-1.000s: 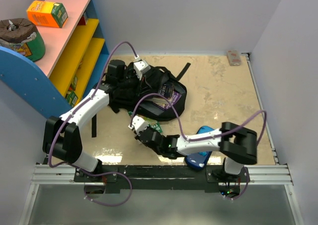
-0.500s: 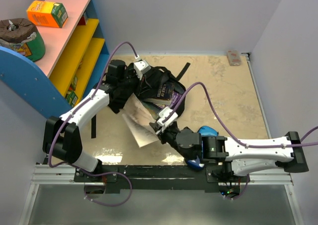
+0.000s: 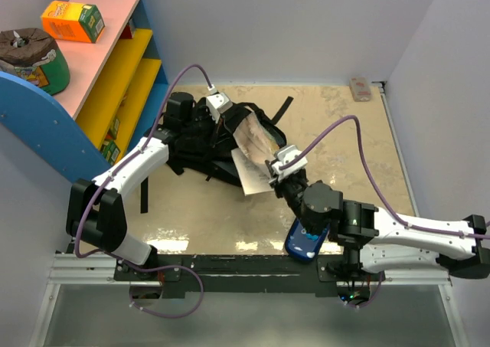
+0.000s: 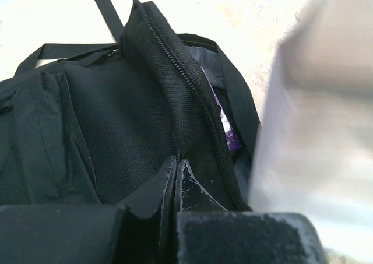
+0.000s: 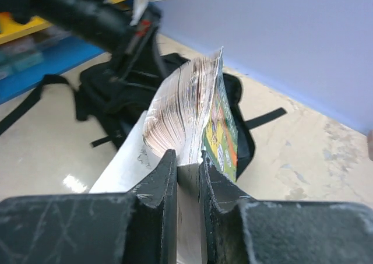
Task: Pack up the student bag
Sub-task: Pick up the book from the center of the board, then place the book in the student bag.
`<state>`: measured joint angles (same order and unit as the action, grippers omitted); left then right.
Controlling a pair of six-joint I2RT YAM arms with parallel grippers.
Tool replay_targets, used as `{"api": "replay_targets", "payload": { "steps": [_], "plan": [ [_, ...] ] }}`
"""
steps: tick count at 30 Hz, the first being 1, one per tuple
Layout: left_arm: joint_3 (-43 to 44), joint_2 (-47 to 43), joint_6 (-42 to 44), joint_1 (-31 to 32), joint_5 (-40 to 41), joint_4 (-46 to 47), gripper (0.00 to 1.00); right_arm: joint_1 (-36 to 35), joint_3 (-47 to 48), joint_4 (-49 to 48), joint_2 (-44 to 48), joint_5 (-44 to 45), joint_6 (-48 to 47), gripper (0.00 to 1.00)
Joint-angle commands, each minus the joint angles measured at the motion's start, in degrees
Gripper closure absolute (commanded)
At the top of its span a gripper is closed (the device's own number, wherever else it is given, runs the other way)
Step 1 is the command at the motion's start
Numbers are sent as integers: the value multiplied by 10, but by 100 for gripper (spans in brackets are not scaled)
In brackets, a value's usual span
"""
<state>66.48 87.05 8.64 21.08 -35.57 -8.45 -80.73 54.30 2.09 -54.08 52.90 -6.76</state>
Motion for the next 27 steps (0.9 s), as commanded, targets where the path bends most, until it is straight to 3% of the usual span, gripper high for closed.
{"api": "replay_targets", "payload": {
  "steps": [1,13,22,27],
  "plan": [
    [28,-13,4,2,-20,10,100,76,-11,-92,14,-28,-36,100],
    [44,-28,-30,2,-48,8,100,183,-60,-219,-88,-124,-43,100],
    [44,-43,-49,3,-50,26,100,184,-101,-218,-145,-163,12,100],
    [41,-49,-57,2,-59,37,100,184,-90,-229,-160,-211,-32,100]
  ]
}}
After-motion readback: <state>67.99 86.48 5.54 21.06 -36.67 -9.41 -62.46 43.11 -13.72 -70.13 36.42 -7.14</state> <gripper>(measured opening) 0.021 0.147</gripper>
